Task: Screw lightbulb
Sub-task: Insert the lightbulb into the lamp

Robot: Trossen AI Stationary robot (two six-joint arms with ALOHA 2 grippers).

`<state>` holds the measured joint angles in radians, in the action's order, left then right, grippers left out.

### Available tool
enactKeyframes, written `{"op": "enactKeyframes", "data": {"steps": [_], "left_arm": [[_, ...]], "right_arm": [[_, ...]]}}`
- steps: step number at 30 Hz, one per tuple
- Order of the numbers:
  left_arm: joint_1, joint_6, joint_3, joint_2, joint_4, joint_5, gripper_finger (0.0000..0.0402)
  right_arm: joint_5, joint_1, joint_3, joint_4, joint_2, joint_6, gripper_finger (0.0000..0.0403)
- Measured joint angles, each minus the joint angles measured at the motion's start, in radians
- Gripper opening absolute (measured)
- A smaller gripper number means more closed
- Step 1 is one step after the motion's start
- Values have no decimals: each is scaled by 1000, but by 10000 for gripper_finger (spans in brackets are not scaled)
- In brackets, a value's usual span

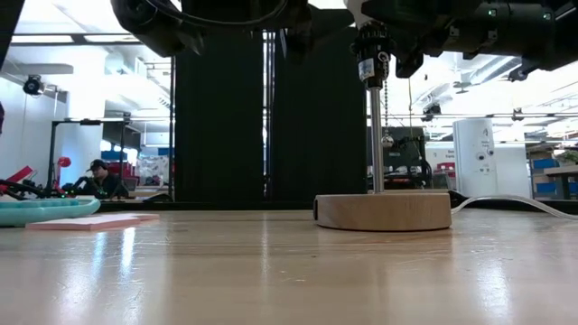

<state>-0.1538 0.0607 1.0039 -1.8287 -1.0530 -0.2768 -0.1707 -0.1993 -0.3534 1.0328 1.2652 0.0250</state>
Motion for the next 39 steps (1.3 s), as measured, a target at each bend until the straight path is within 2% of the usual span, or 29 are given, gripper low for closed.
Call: {"op": "enactKeyframes", "data": {"steps": [13,22,34,39], "left_arm": [[17,-24,2,-20,6,33,304],[20,-78,97,-49,89,54,304],[25,-53,91,-51,36,52,303],[25,-49,87,-51,17,52,287]], "right_arm": [[-5,1,1,-3,0,3,147],[-5,1,1,-3,0,4,142],[-6,1,1,-4,1,4,145],[-6,1,1,-4,1,4,150]]}}
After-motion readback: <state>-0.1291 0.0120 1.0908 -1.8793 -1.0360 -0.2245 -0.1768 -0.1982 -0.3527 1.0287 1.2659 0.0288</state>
